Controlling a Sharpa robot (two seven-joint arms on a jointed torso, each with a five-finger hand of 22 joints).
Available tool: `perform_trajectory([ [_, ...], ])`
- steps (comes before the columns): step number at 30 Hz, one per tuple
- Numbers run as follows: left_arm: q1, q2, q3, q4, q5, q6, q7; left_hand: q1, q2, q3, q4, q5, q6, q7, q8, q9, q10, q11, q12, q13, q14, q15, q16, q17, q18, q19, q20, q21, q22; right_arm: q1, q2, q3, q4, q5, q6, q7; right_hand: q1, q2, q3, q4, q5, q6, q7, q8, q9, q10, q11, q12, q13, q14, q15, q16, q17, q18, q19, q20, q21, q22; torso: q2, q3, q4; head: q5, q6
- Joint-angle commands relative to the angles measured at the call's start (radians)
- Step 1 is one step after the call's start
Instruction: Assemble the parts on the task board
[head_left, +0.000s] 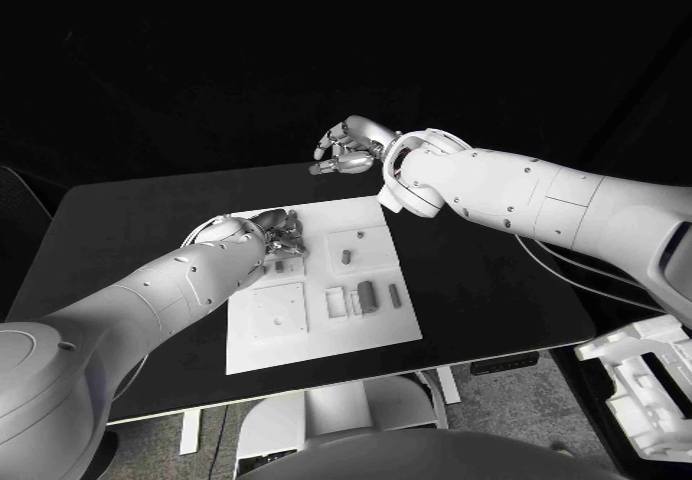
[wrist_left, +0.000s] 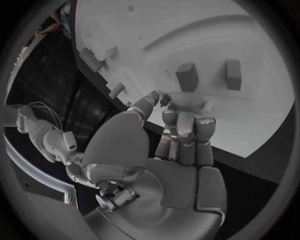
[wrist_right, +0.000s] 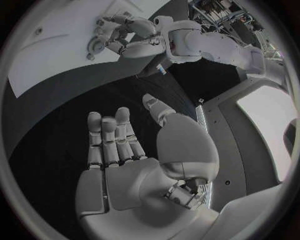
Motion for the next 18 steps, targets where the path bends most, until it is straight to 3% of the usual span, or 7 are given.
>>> perform_trajectory([
  [1,0.0,0.004,0.001,0.003,0.005,0.015,0.002,0.006,0.005,-0.001,0.004,0.001,-0.003,-0.002,0.003,0.001,-0.005,0.0,0.006,-0.001,-0.008,-0.002,0.004,-0.002,0.029,-0.009,-0.002,0.047,0.0,0.001,0.0,0.001,0.003,-0.004,0.007,0.003,-0.002,-0.011,-0.008,0.001,-0.002,0.004,0.002,0.004,0.002,0.004,-0.001,0.005,-0.002,0.006,-0.003,0.005,-0.001,-0.005,0.003,-0.002,0.002,-0.001,0.0,0.0006,0.0004,0.0,0.0],
  [5,0.0,0.005,0.001,0.002,0.005,0.022,0.003,0.017,0.027,0.011,0.006,0.001,0.013,-0.004,0.016,0.006,-0.005,0.0,0.009,-0.002,-0.008,-0.002,0.007,-0.004,0.03,-0.008,-0.003,0.048,0.0,0.001,0.0,0.001,0.003,-0.004,0.007,0.003,-0.002,-0.011,-0.008,0.001,-0.002,0.004,0.002,0.004,0.002,0.004,-0.001,0.005,-0.002,0.006,-0.003,0.005,-0.001,-0.005,0.003,-0.002,0.002,-0.001,0.0,0.0008,-0.0003,0.0,0.0],
  [18,0.0,0.008,0.001,0.001,0.005,0.019,0.007,0.047,0.052,0.041,0.003,0.0,0.063,-0.008,0.044,0.019,-0.003,-0.001,0.015,-0.003,-0.007,-0.004,0.013,-0.007,0.031,-0.007,-0.003,0.051,0.0,0.002,0.0,0.001,0.005,-0.004,0.007,0.002,-0.002,-0.011,-0.008,0.001,-0.002,0.004,0.002,0.004,0.002,0.004,-0.001,0.005,-0.002,0.006,-0.003,0.005,-0.001,-0.005,0.003,-0.002,0.002,-0.001,0.0,-0.0002,0.0008,-0.001,-0.001],
])
